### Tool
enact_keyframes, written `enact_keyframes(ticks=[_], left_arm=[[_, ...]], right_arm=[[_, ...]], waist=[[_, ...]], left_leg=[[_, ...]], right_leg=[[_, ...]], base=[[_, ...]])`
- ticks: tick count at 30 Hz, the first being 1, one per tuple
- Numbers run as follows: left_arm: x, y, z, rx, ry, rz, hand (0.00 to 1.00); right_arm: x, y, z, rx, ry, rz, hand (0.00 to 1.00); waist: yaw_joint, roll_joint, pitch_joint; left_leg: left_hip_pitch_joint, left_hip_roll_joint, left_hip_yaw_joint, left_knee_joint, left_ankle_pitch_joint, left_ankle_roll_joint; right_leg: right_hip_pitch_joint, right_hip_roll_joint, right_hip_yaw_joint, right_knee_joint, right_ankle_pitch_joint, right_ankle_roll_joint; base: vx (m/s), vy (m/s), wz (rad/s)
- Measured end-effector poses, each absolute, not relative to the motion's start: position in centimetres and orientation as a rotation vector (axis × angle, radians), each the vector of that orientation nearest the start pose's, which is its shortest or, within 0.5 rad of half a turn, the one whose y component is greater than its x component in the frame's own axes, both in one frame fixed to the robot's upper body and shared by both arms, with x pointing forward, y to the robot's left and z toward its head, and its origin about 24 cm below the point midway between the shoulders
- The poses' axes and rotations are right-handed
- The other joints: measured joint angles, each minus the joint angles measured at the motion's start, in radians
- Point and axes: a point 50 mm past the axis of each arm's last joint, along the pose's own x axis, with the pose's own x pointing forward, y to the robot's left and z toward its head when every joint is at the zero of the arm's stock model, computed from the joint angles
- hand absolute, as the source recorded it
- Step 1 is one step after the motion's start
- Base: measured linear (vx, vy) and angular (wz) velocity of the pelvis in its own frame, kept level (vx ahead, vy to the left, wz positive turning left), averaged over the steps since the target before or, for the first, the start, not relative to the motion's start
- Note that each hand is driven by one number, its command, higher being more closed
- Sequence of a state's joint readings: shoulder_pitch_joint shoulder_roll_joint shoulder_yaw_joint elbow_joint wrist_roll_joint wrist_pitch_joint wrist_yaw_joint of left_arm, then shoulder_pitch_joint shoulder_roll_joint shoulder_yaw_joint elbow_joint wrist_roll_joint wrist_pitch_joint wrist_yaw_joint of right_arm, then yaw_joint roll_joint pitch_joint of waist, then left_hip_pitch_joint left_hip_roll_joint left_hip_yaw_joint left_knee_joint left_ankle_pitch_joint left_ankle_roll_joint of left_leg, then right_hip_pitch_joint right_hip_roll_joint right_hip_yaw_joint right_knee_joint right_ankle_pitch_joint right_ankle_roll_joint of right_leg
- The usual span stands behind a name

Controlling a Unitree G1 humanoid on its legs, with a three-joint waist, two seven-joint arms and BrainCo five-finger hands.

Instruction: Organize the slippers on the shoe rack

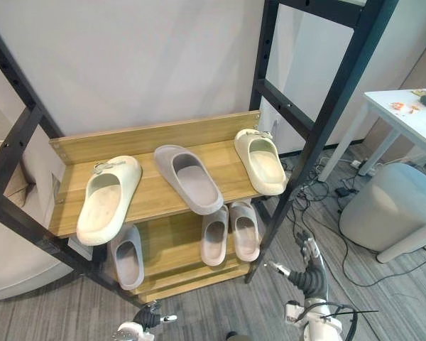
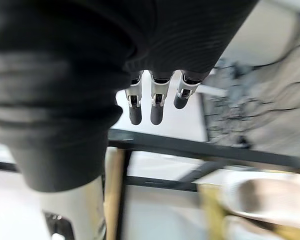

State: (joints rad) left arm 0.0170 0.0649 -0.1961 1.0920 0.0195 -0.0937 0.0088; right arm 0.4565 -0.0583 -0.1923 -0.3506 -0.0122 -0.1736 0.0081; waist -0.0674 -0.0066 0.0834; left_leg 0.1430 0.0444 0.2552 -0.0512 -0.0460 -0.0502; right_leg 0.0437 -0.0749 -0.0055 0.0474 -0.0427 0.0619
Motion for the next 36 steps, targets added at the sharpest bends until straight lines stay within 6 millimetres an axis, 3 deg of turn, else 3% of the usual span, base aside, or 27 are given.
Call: enact_keyframes(ticks=[8, 15, 21, 24, 31, 36], left_arm=[[11.8, 14.9, -15.8, 0.176, 1.009, -0.185, 0.00], [11.8, 14.9, -15.8, 0.171, 1.010, -0.191, 0.00], [11.8, 14.9, -15.8, 0.169, 1.008, -0.192, 0.00], [11.9, 14.9, -15.8, 0.167, 1.007, -0.197, 0.00], [12.2, 14.9, -15.7, 0.165, 1.001, -0.208, 0.00], [12.4, 14.8, -15.6, 0.164, 0.995, -0.211, 0.00]], right_arm=[[19.5, -21.7, 12.2, -0.303, -0.432, -0.169, 0.00], [21.3, -21.2, 15.4, -0.341, -0.588, -0.117, 0.00], [22.3, -20.5, 16.8, -0.376, -0.645, -0.046, 0.00], [23.9, -20.3, 17.2, -0.363, -0.655, -0.015, 0.00], [27.6, -19.3, 15.8, -0.409, -0.521, 0.132, 0.00], [29.3, -19.6, 14.7, -0.450, -0.427, 0.160, 0.00]], waist=[[0.011, -0.009, 0.003], [0.019, -0.006, 0.000], [0.018, -0.012, 0.003], [0.019, -0.021, 0.001], [0.032, -0.039, 0.000], [0.045, -0.046, -0.002]], left_leg=[[0.017, -0.007, -0.056, 0.001, -0.006, 0.009], [0.034, -0.017, -0.087, -0.039, 0.009, 0.016], [0.034, -0.024, -0.114, -0.051, 0.020, 0.020], [0.030, -0.025, -0.126, -0.051, 0.021, 0.021], [0.011, -0.039, -0.149, -0.051, 0.027, 0.025], [-0.002, -0.038, -0.166, -0.051, 0.031, 0.023]], right_leg=[[0.044, -0.010, -0.030, -0.002, -0.008, 0.008], [0.060, -0.019, -0.049, 0.003, -0.024, 0.011], [0.061, -0.024, -0.076, 0.003, -0.028, 0.014], [0.063, -0.026, -0.086, 0.003, -0.028, 0.014], [0.061, -0.031, -0.109, -0.009, -0.029, 0.016], [0.060, -0.030, -0.127, -0.018, -0.029, 0.016]], base=[[0.03, -0.012, 0.14], [-0.03, -0.025, 0.12], [0.00, -0.024, 0.13], [0.00, -0.024, 0.10], [-0.01, -0.021, 0.11], [0.00, -0.036, 0.11]])
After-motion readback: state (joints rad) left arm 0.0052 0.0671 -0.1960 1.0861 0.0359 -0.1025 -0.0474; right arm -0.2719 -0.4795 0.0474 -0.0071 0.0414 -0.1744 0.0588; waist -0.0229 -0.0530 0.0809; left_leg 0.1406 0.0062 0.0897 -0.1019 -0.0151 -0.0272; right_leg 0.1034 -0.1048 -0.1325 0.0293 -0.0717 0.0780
